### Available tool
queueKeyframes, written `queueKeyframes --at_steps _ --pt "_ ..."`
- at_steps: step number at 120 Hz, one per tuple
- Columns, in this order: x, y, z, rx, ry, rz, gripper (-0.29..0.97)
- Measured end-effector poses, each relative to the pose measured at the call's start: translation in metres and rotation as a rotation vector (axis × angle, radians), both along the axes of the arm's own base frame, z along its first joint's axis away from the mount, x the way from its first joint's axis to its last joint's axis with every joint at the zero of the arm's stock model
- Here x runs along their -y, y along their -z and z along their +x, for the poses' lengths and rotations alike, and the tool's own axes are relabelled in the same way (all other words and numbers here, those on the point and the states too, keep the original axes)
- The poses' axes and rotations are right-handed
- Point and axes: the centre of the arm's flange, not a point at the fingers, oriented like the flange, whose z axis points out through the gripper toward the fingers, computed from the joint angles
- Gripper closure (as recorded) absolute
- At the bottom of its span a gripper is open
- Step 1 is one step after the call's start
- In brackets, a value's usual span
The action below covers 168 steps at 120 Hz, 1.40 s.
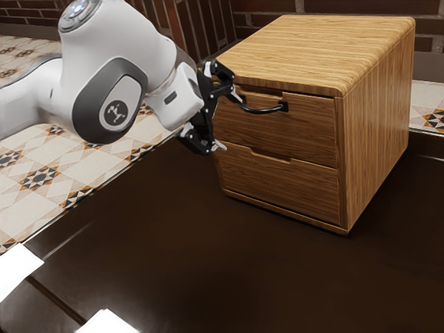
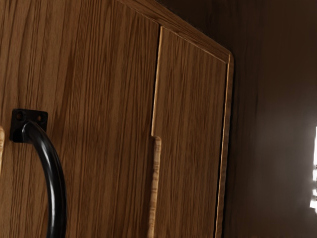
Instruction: Pull the drawer handle with one arm to open the drawer
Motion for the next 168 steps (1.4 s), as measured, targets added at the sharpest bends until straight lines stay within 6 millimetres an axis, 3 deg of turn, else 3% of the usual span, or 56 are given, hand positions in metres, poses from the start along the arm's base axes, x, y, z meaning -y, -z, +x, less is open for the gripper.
queueKeyframes --at_steps 48,86,118,168 --pt "-0.03 0.014 0.041 0.011 -0.069 0.024 0.0" --pt "0.02 0.017 0.043 0.014 0.016 0.009 0.0" --pt "0.001 0.029 0.049 -0.006 -0.016 0.012 0.0" --pt "0.007 0.037 0.051 -0.017 -0.007 -0.001 0.0"
